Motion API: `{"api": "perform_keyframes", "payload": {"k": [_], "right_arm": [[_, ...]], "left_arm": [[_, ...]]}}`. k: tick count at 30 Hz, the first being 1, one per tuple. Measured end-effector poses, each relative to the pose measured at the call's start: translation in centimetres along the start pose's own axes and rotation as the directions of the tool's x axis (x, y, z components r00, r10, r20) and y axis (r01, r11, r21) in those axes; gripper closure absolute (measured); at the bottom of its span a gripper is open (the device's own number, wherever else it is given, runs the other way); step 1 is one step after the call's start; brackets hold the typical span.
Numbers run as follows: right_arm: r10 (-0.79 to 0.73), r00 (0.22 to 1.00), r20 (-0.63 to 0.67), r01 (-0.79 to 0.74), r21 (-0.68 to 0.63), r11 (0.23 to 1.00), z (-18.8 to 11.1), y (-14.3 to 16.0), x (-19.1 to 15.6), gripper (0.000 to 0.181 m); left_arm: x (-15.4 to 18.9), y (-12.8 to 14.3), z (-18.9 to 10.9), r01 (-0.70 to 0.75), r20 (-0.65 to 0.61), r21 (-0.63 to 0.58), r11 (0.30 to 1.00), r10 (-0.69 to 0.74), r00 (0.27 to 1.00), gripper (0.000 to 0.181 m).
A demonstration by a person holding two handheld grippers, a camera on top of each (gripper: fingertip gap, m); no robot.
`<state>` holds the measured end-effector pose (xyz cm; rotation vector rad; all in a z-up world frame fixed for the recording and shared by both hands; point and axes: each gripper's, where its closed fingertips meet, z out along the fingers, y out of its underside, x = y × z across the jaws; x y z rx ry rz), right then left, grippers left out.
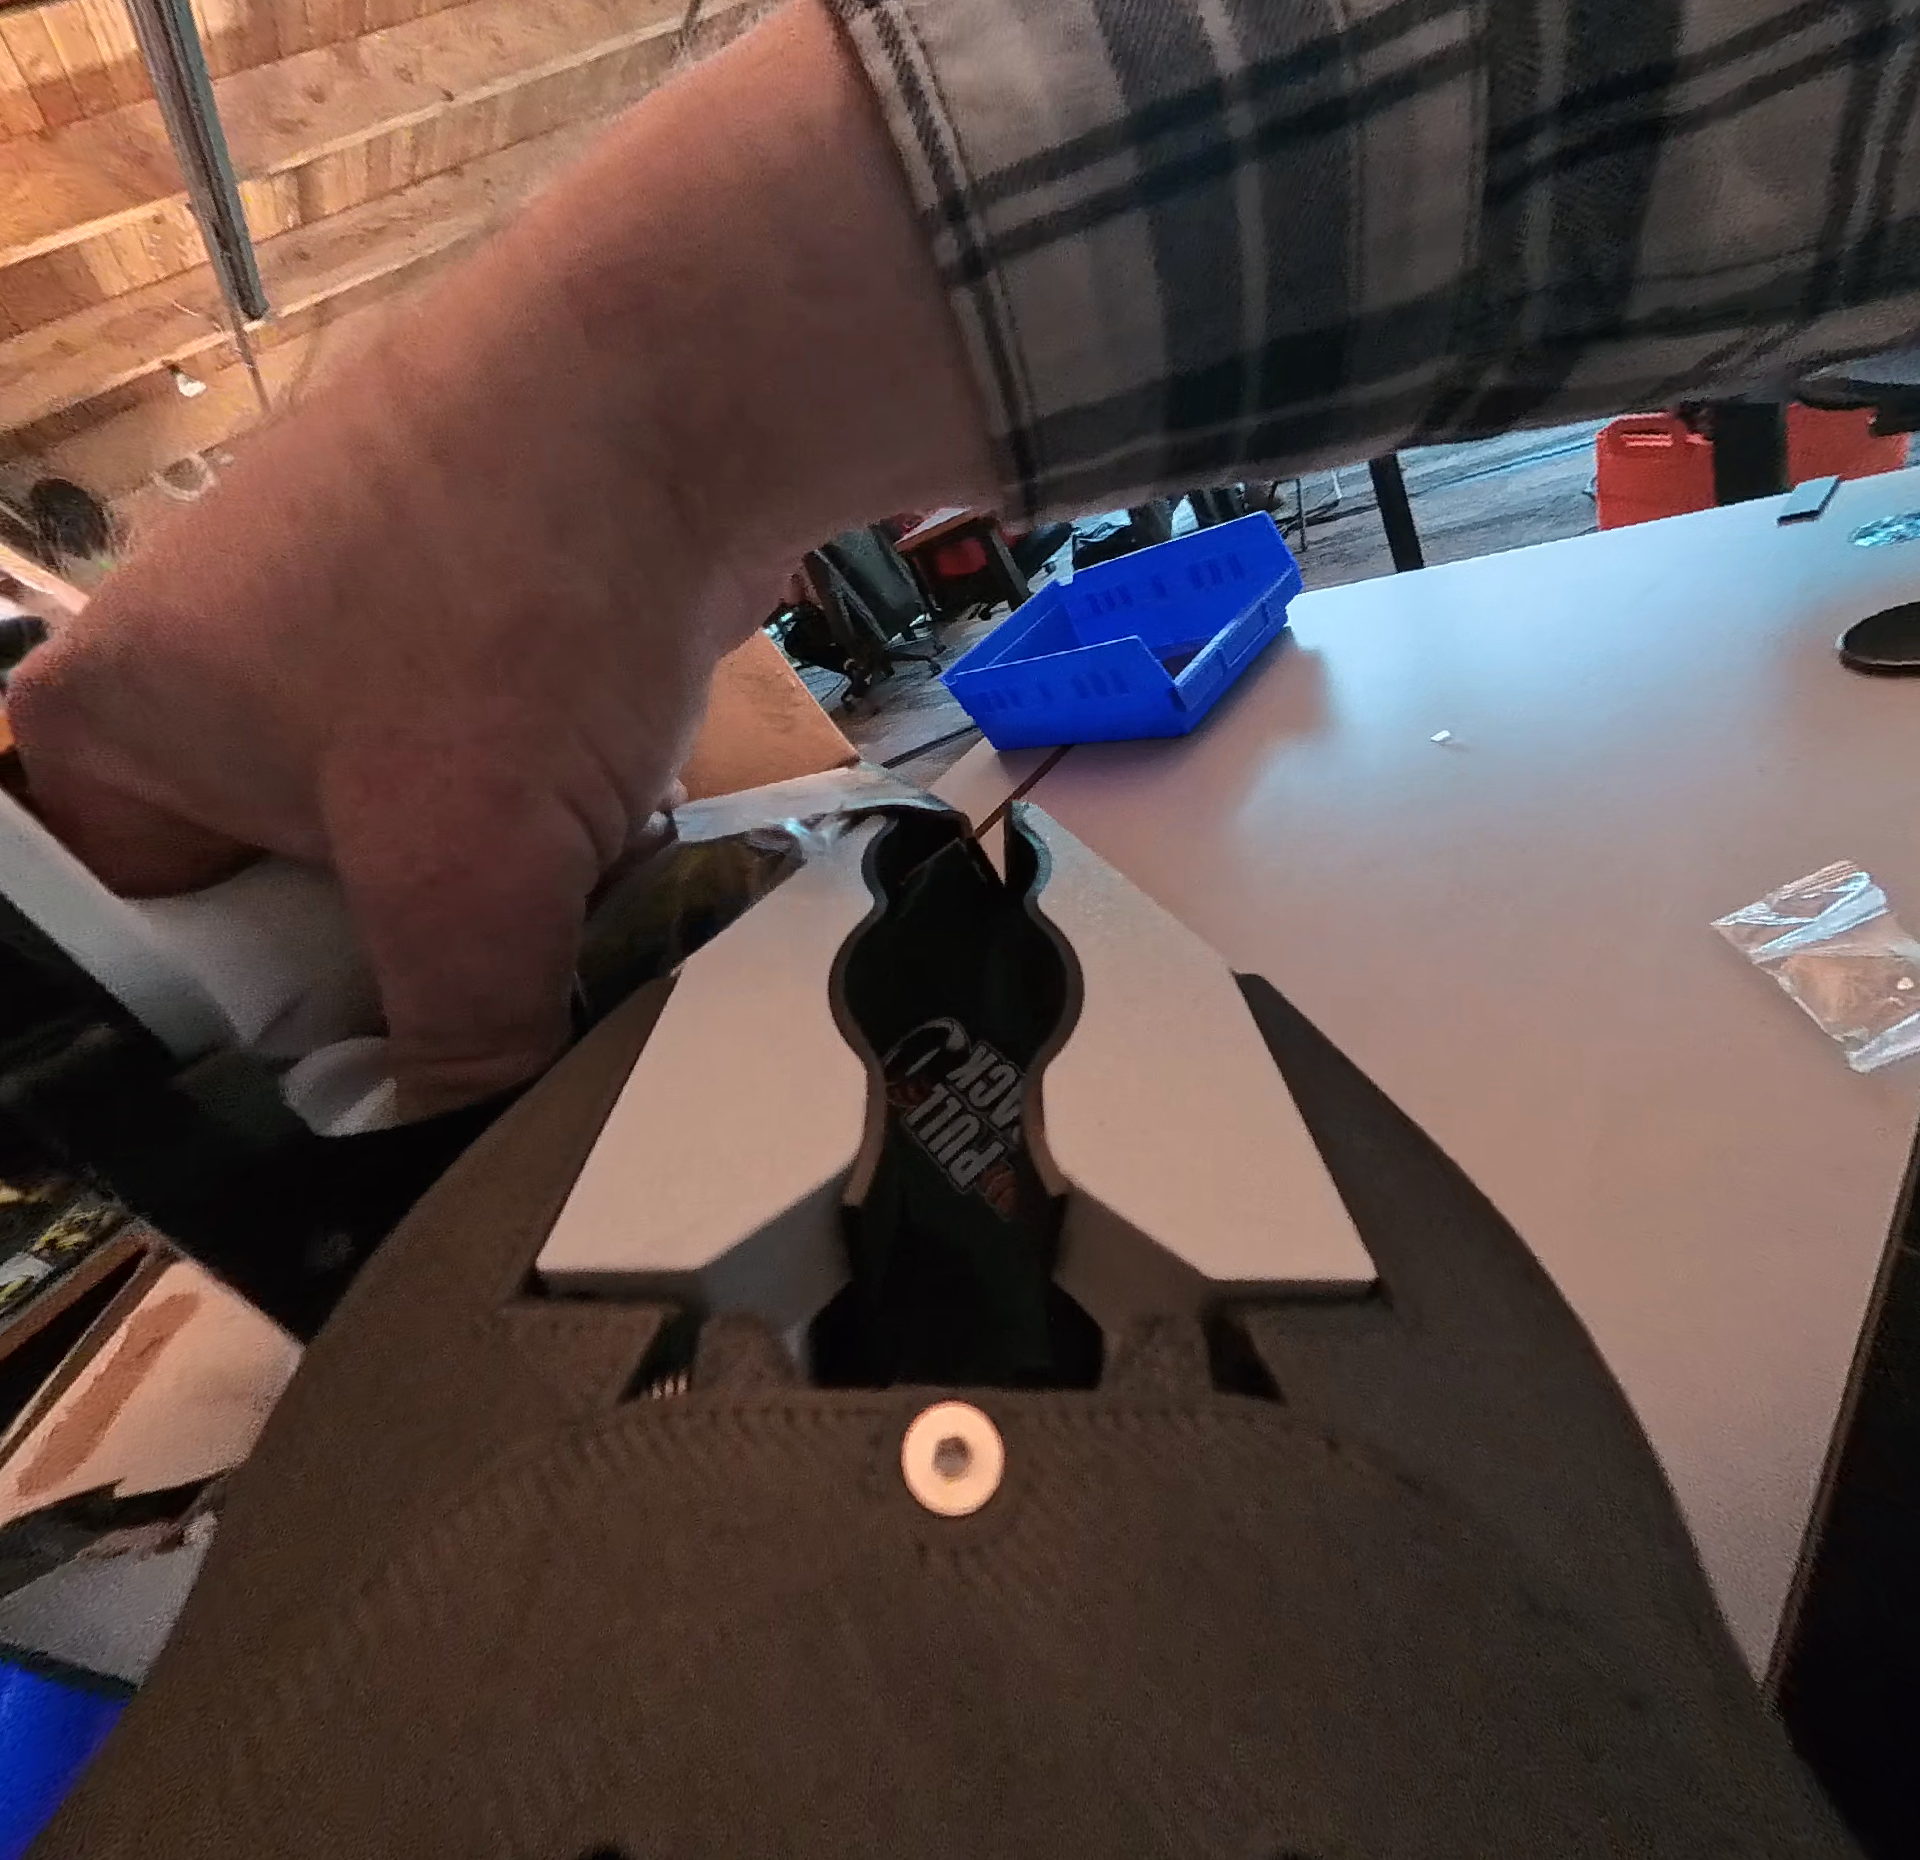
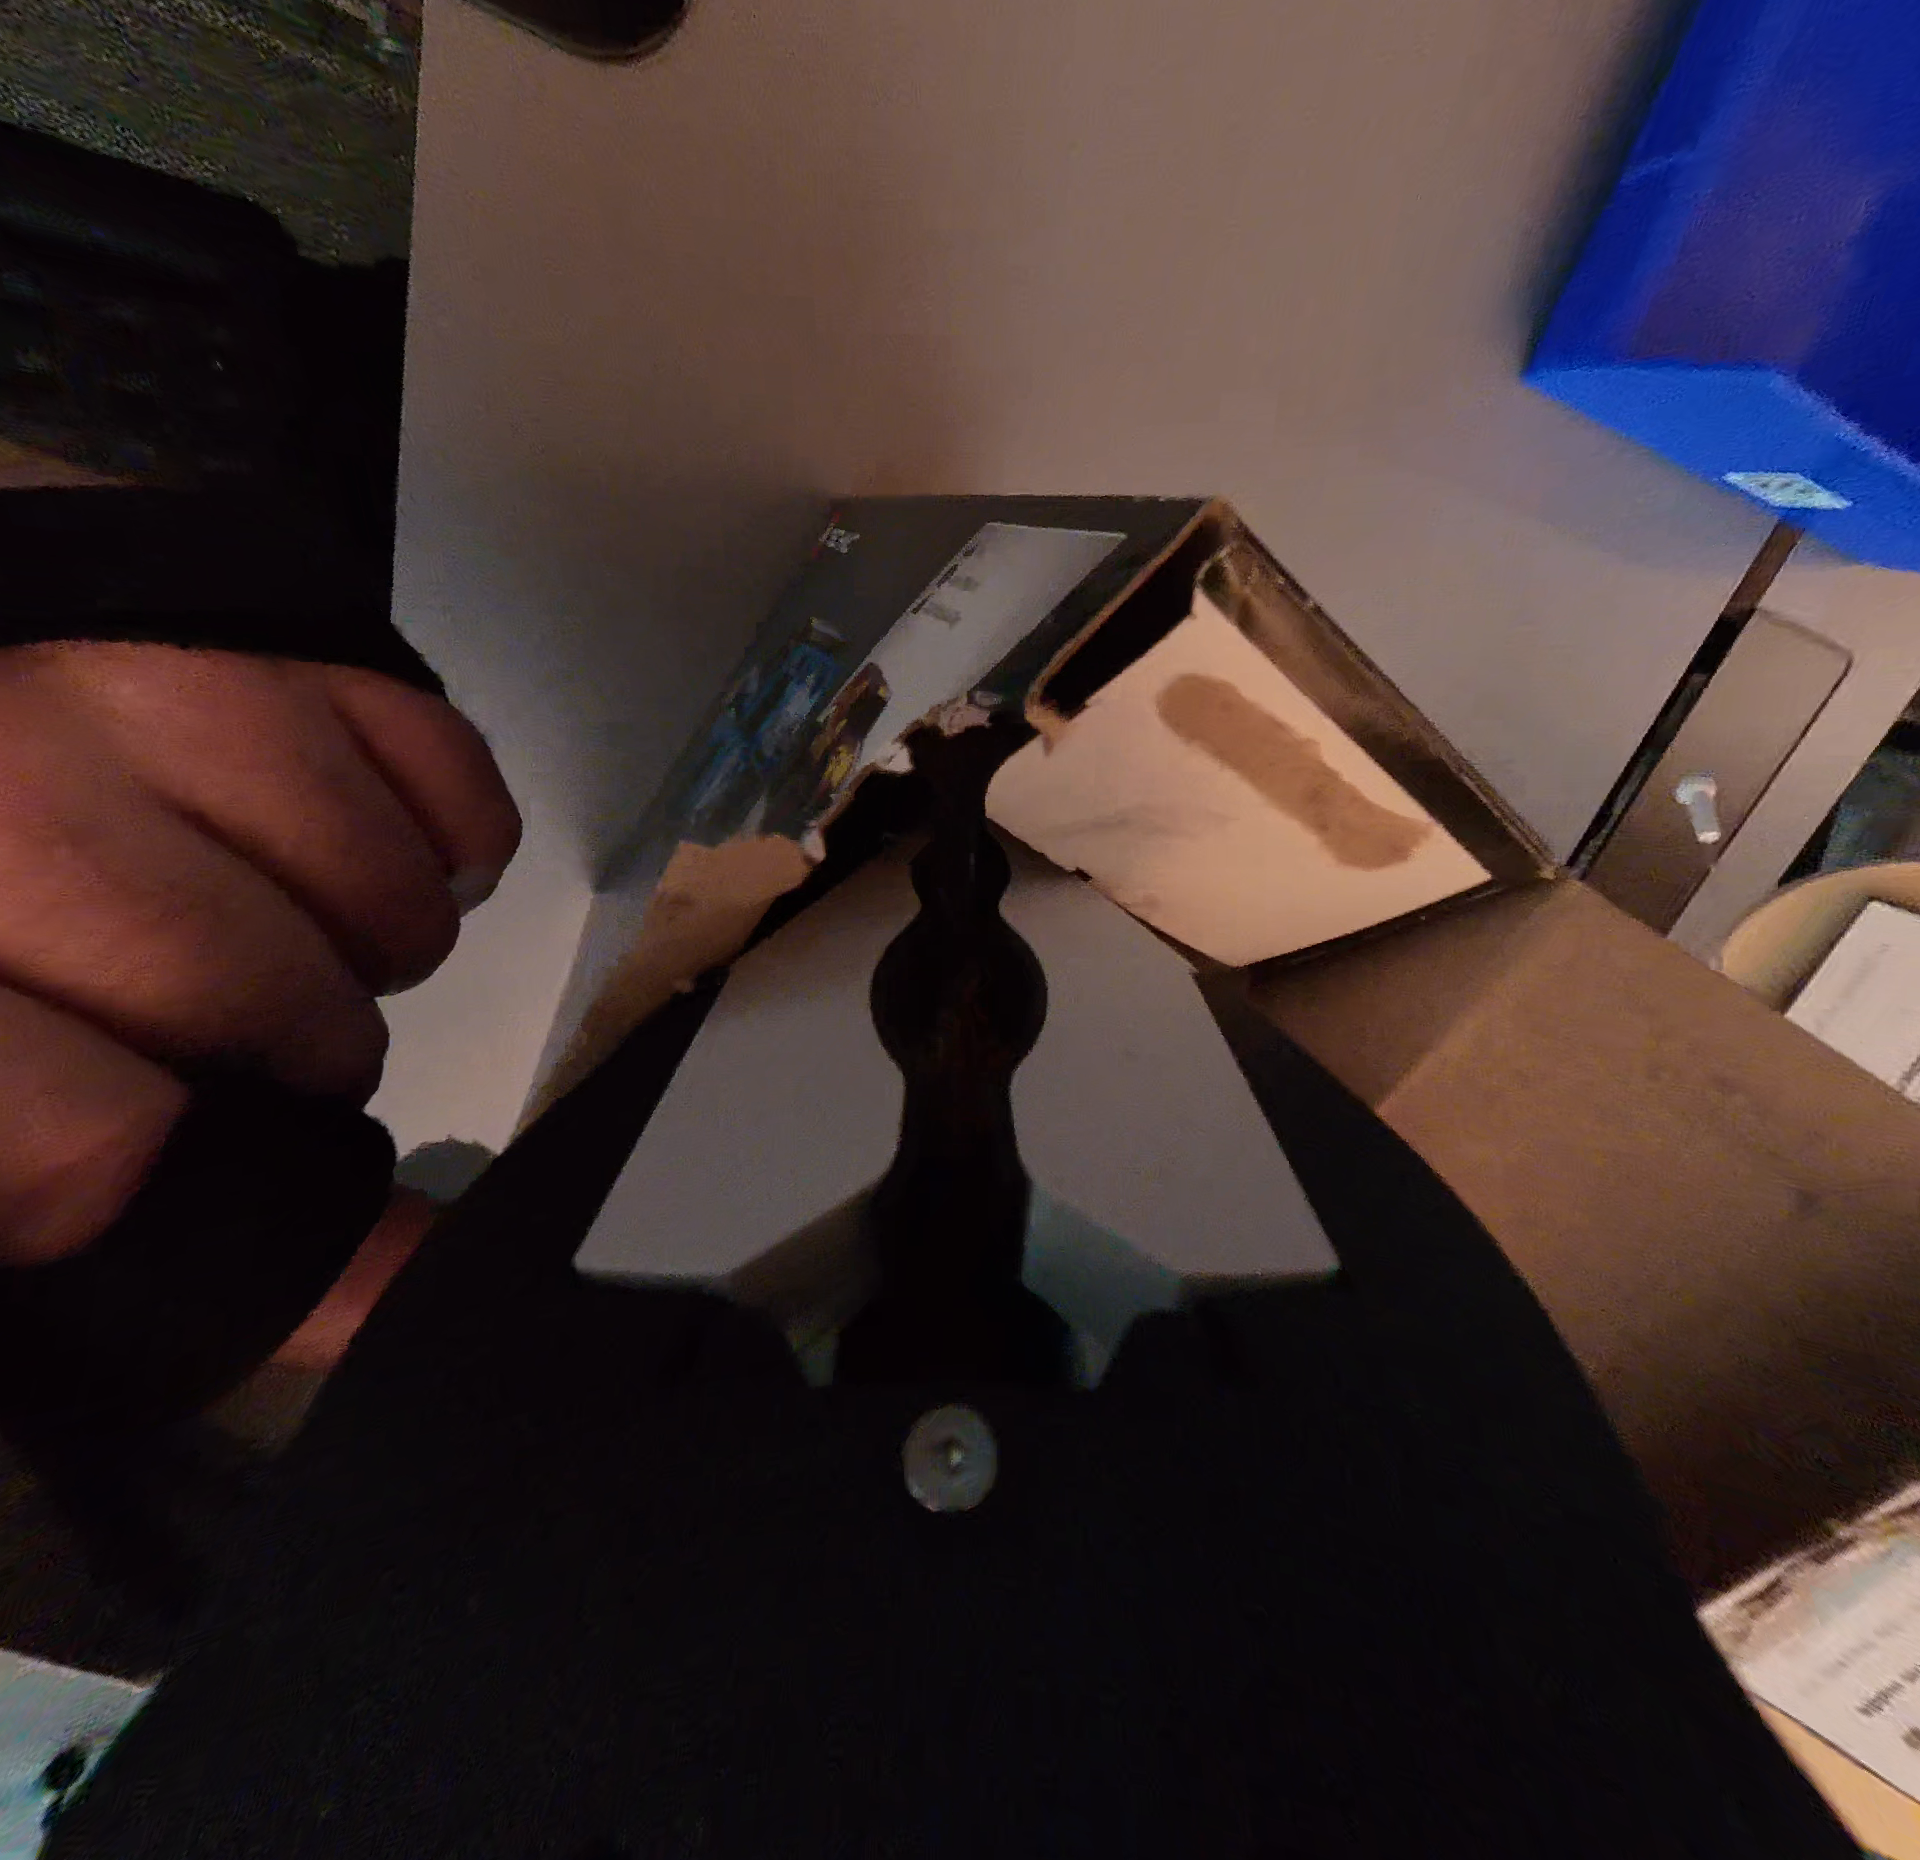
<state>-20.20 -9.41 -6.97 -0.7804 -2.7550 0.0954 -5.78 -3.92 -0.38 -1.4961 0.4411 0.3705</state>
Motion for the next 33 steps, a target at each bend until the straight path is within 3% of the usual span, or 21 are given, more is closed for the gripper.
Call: {"api": "perform_keyframes", "payload": {"k": [4,6,10,14,17,21,25,33], "right_arm": [[0.014,0.998,-0.067,-0.015,-0.020,1.000,-1.1,0.6,0.9,0.181],[0.011,0.992,-0.123,-0.011,0.000,1.000,-3.0,0.4,1.1,0.173],[-0.070,0.975,-0.213,0.051,-0.094,0.994,-6.6,1.2,1.7,0.159],[-0.045,0.986,-0.162,0.029,-0.100,0.995,-10.4,1.7,0.5,0.157],[-0.055,0.997,-0.049,0.048,-0.149,0.988,-11.4,3.4,-2.3,0.178],[-0.041,0.999,0.026,0.047,-0.311,0.949,-7.9,6.3,-3.8,0.181],[-0.028,0.996,0.087,0.057,-0.348,0.936,-4.3,6.2,-4.6,0.181],[0.034,0.985,0.171,0.059,-0.511,0.857,-0.4,8.3,-3.9,0.181]], "left_arm": [[0.0,0.0,0.2,0.004,0.009,0.000,1.000,-0.004,1.000,0.165],[-0.1,0.0,0.1,0.023,0.018,0.013,1.000,-0.023,1.000,0.165],[-0.3,0.0,0.2,0.029,0.024,0.009,1.000,-0.029,0.999,0.165],[-0.3,0.0,0.1,0.033,0.032,0.020,0.999,-0.034,0.999,0.165],[-0.3,0.0,0.1,0.035,0.039,0.027,0.999,-0.036,0.999,0.165],[0.1,-0.2,0.3,0.032,0.024,0.041,0.999,-0.033,0.999,0.164],[0.3,-0.1,0.4,-0.013,0.060,0.008,1.000,0.013,0.998,0.164],[0.0,-0.1,-0.3,0.020,0.057,0.028,0.999,-0.022,0.998,0.167]]}}
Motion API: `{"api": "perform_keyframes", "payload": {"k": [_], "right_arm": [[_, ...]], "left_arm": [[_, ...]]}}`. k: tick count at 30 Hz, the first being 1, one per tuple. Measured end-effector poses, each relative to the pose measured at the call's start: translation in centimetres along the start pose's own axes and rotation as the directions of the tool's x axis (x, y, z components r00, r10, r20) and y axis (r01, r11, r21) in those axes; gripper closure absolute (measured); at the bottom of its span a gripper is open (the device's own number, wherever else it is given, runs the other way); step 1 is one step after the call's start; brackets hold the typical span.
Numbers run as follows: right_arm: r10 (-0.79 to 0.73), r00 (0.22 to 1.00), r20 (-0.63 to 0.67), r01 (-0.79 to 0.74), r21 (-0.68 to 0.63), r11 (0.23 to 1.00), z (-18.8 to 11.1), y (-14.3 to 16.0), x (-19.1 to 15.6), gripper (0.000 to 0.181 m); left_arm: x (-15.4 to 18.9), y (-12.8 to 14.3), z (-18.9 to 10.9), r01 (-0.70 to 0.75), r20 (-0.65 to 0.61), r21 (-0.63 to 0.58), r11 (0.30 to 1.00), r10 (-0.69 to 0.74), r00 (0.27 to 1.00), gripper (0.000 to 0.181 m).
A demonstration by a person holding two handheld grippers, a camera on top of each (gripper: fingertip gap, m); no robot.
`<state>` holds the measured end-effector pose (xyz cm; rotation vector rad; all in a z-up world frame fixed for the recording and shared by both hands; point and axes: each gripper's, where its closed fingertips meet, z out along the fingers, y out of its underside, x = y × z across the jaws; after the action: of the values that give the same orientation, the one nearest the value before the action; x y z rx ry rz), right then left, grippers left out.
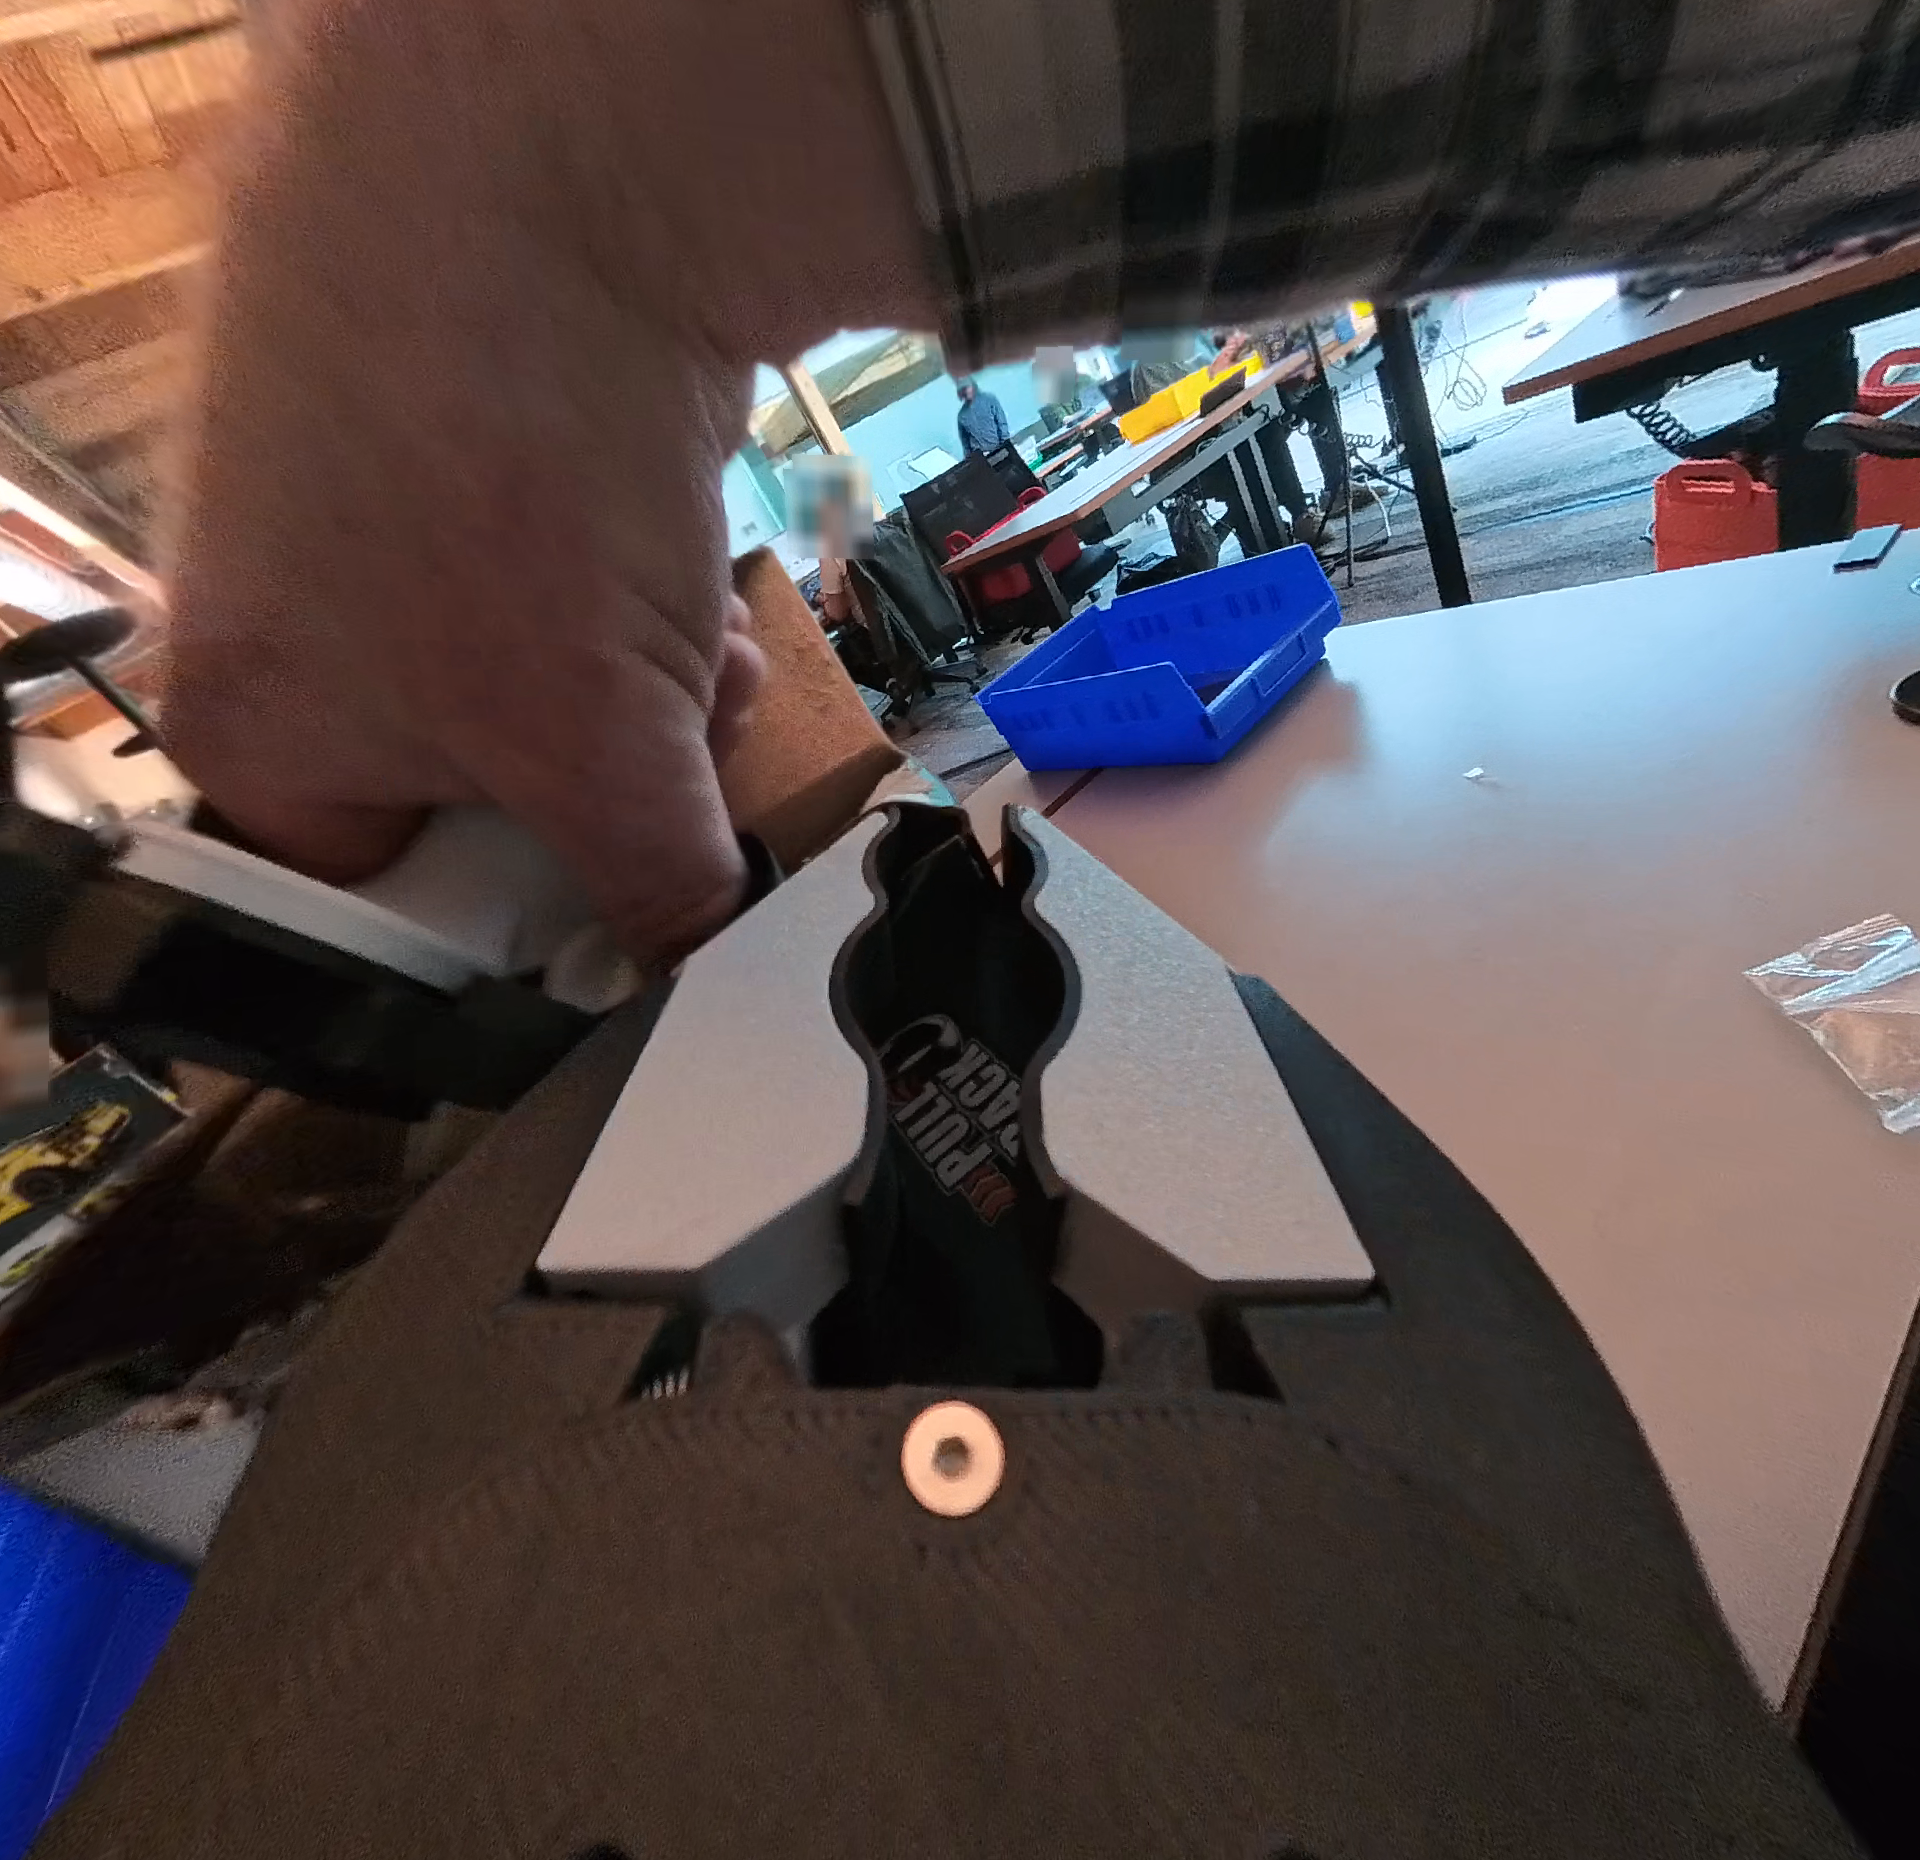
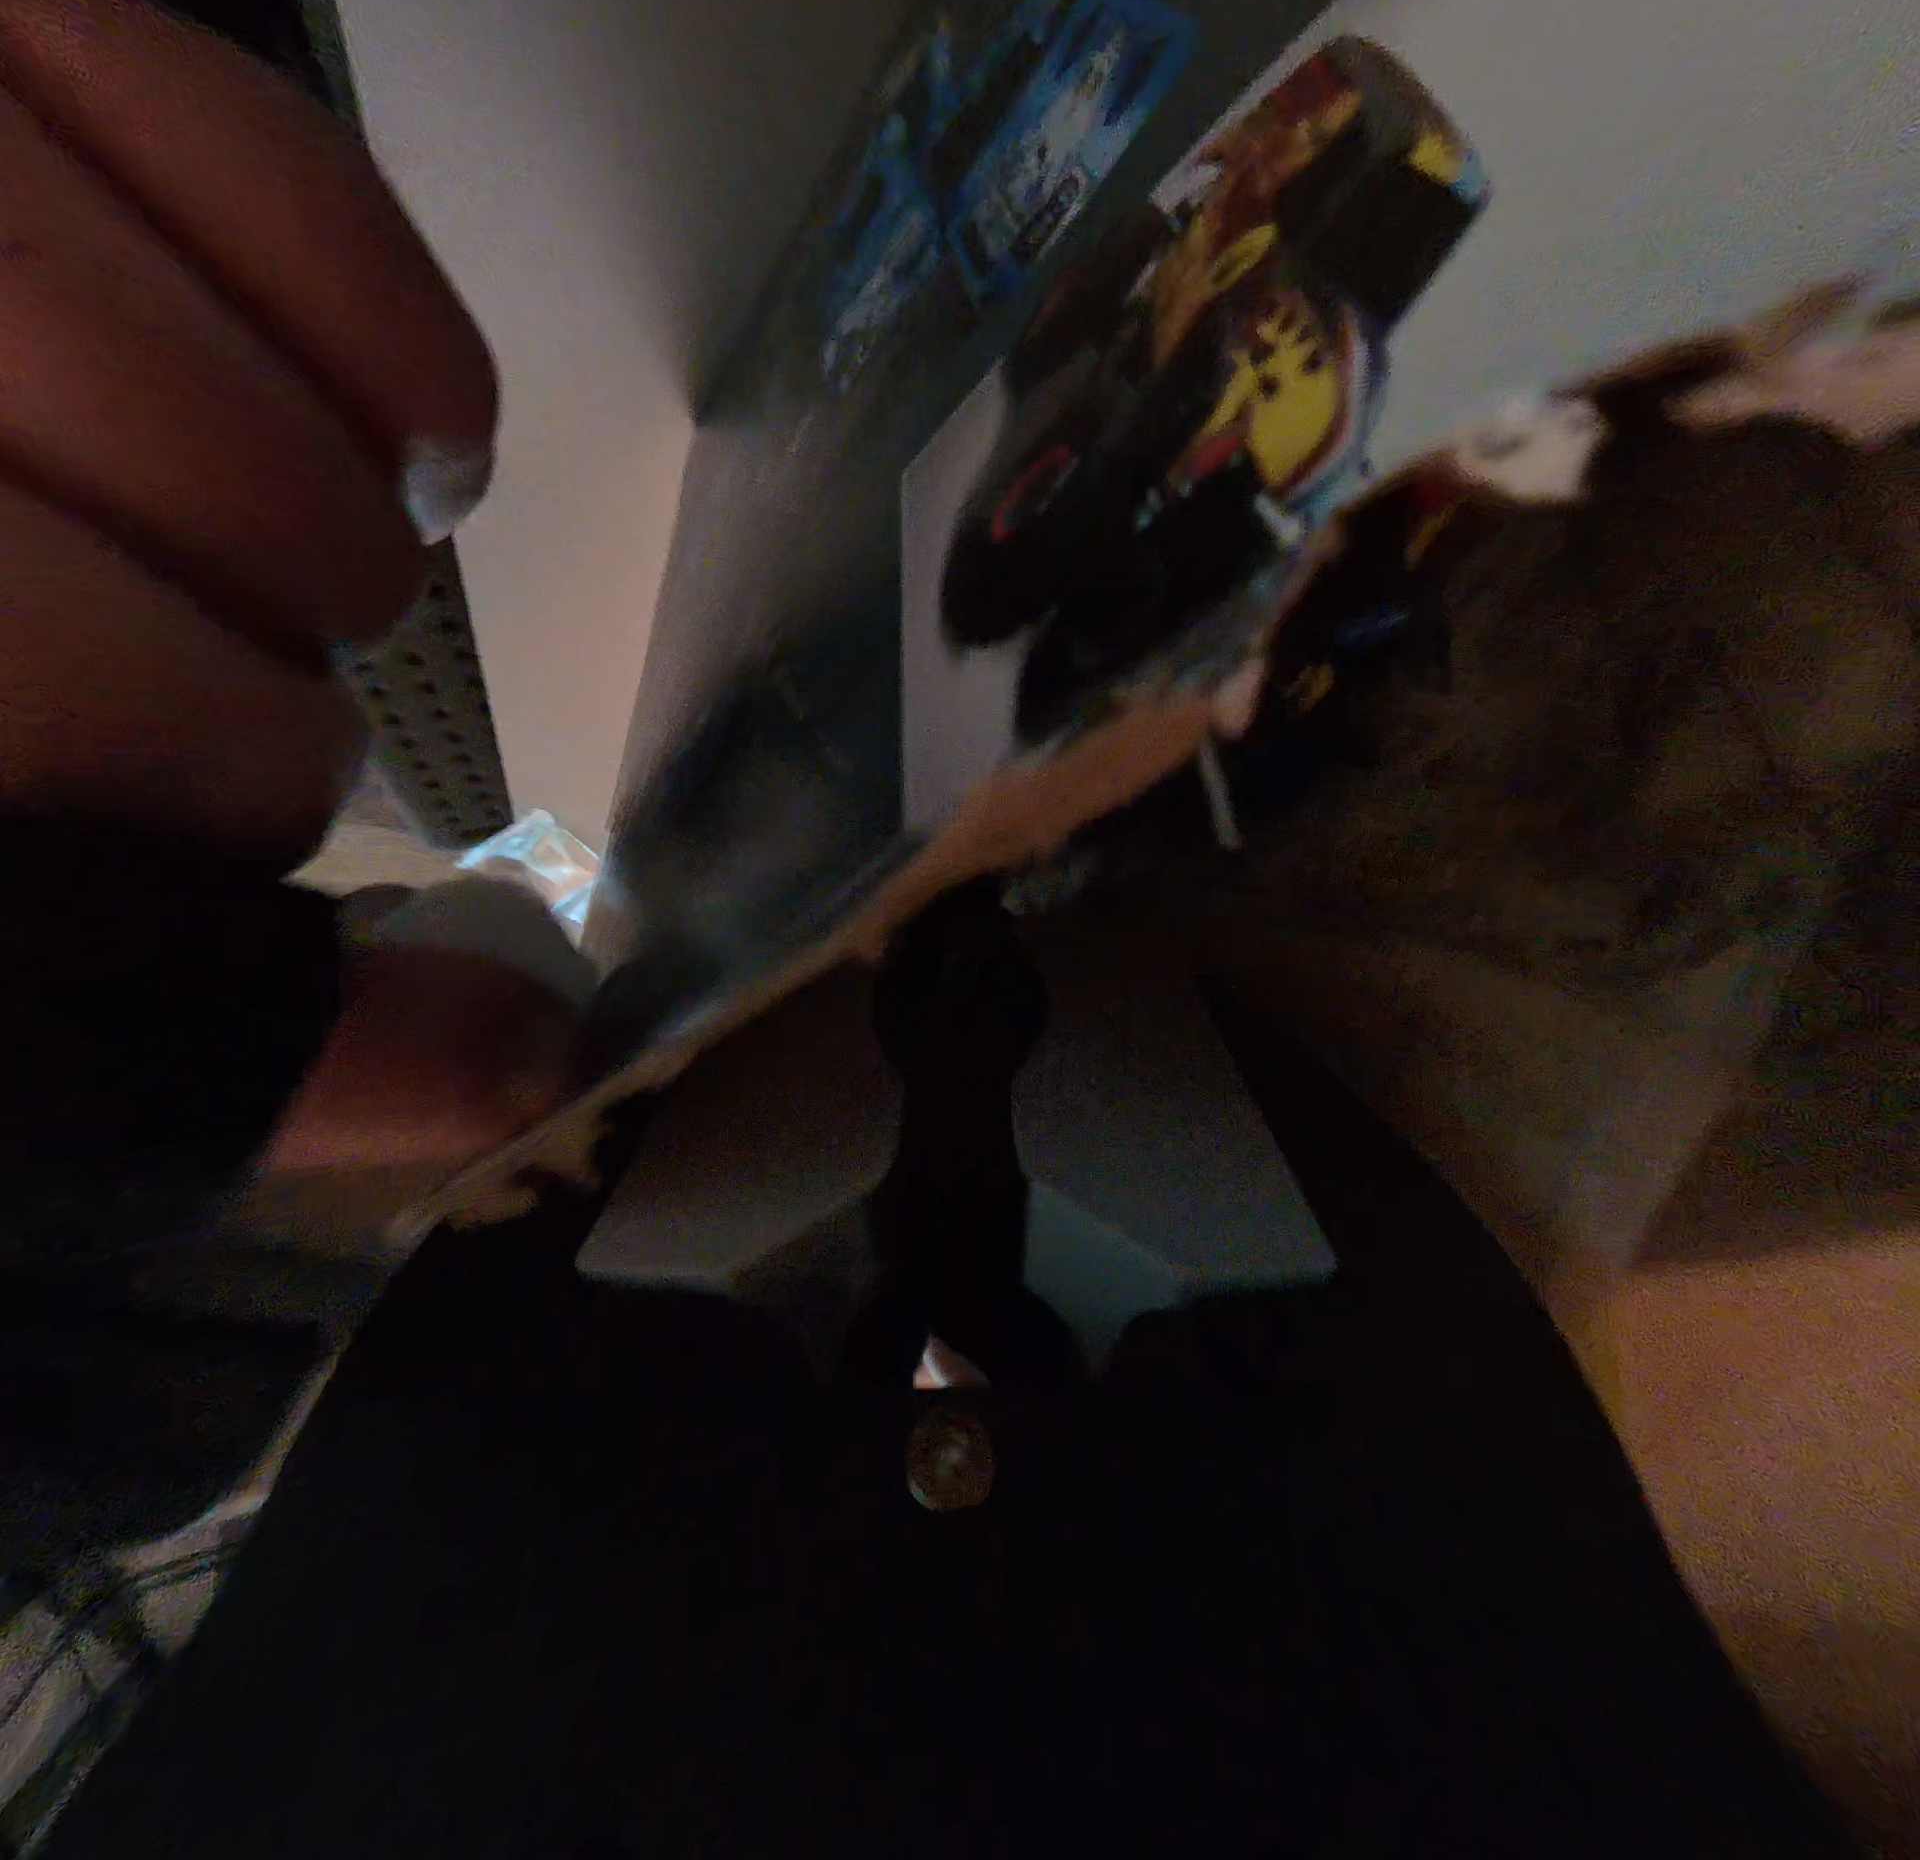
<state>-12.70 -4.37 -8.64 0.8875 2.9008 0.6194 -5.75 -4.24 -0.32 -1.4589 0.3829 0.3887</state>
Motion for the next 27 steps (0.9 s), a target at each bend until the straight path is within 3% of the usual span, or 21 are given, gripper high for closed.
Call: {"api": "perform_keyframes", "payload": {"k": [2,4,11,15,20,22,25,27], "right_arm": [[0.006,0.999,0.049,-0.007,0.019,1.000,1.0,-0.2,0.3,0.181],[0.033,0.999,0.018,-0.034,0.037,0.999,0.7,0.0,0.8,0.181],[0.055,0.972,-0.230,-0.033,0.102,0.994,-6.5,1.6,2.0,0.181],[0.148,0.943,-0.299,-0.036,0.352,0.935,-9.6,-2.1,3.4,0.181],[0.174,0.971,-0.163,-0.119,0.300,0.946,-2.6,-4.5,4.1,0.181],[0.207,0.964,-0.166,-0.151,0.298,0.943,-2.4,-3.6,4.8,0.181],[0.228,0.934,-0.274,-0.105,0.401,0.910,-6.8,-3.1,4.4,0.181],[0.226,0.909,-0.350,-0.056,0.436,0.898,-10.0,-1.9,3.4,0.171]], "left_arm": [[-0.2,0.1,0.1,0.004,0.011,-0.001,1.000,-0.004,1.000,0.163],[-0.2,0.1,0.1,0.009,-0.007,0.009,1.000,-0.009,1.000,0.165],[0.0,-0.2,0.2,0.026,-0.017,0.025,0.999,-0.025,1.000,0.165],[0.3,-0.4,0.5,0.044,-0.013,0.041,0.998,-0.044,0.999,0.165],[0.3,-0.4,0.5,0.044,-0.012,0.036,0.998,-0.043,0.999,0.167],[0.2,-0.4,0.7,0.036,0.007,0.026,0.999,-0.036,0.999,0.164],[-0.2,-0.3,1.0,0.067,0.041,0.037,0.997,-0.068,0.997,0.164],[-0.3,-0.4,1.4,0.064,0.070,0.031,0.997,-0.066,0.995,0.165]]}}
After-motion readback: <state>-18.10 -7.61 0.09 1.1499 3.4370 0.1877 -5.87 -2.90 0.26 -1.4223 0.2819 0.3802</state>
